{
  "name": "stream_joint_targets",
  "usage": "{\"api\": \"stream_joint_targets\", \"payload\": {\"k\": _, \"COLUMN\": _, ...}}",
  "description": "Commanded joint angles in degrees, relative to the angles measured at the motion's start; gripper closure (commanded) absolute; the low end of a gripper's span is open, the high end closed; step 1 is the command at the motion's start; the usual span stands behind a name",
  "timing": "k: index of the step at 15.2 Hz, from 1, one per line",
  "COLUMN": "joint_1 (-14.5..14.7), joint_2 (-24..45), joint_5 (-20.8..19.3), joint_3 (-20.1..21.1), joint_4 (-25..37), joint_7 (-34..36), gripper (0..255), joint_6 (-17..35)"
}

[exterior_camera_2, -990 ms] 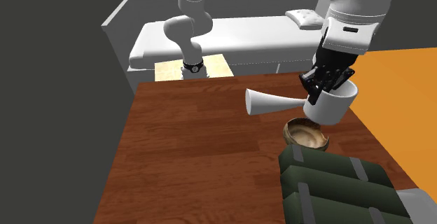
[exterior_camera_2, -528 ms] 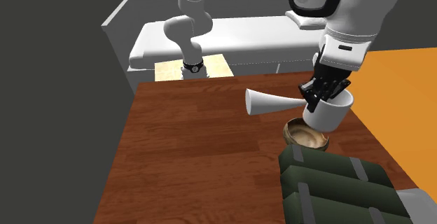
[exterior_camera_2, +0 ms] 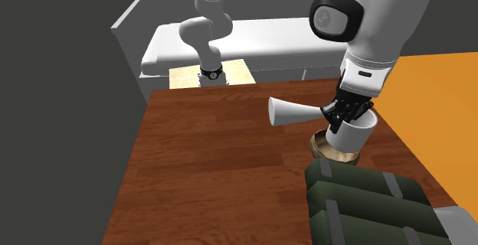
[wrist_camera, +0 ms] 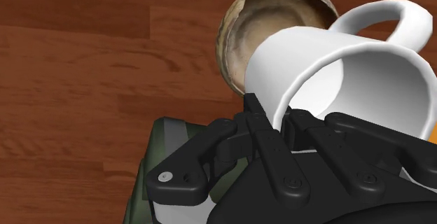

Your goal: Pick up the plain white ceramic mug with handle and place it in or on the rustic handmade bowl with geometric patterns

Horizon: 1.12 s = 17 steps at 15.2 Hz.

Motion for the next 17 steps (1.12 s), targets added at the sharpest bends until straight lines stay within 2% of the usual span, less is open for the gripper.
{"api": "stream_joint_targets", "payload": {"k": 1, "joint_1": -0.08, "joint_2": 0.16, "joint_5": -0.03, "joint_3": -0.04, "joint_4": -1.15, "joint_7": -0.02, "gripper": 255, "joint_6": 1.37}}
{"api": "stream_joint_targets", "payload": {"k": 10, "joint_1": -0.1, "joint_2": 0.22, "joint_5": -0.05, "joint_3": -0.05, "joint_4": -1.64, "joint_7": 0.0, "gripper": 255, "joint_6": 1.91}}
{"api": "stream_joint_targets", "payload": {"k": 11, "joint_1": -0.1, "joint_2": 0.23, "joint_5": -0.05, "joint_3": -0.05, "joint_4": -1.61, "joint_7": 0.0, "gripper": 0, "joint_6": 1.9}}
{"api": "stream_joint_targets", "payload": {"k": 16, "joint_1": -0.1, "joint_2": 0.22, "joint_5": -0.05, "joint_3": -0.05, "joint_4": -1.64, "joint_7": 0.0, "gripper": 0, "joint_6": 1.91}}
{"api": "stream_joint_targets", "payload": {"k": 17, "joint_1": -0.07, "joint_2": -0.12, "joint_5": 0.02, "joint_3": -0.01, "joint_4": -0.22, "joint_7": -0.06, "gripper": 0, "joint_6": 0.17}}
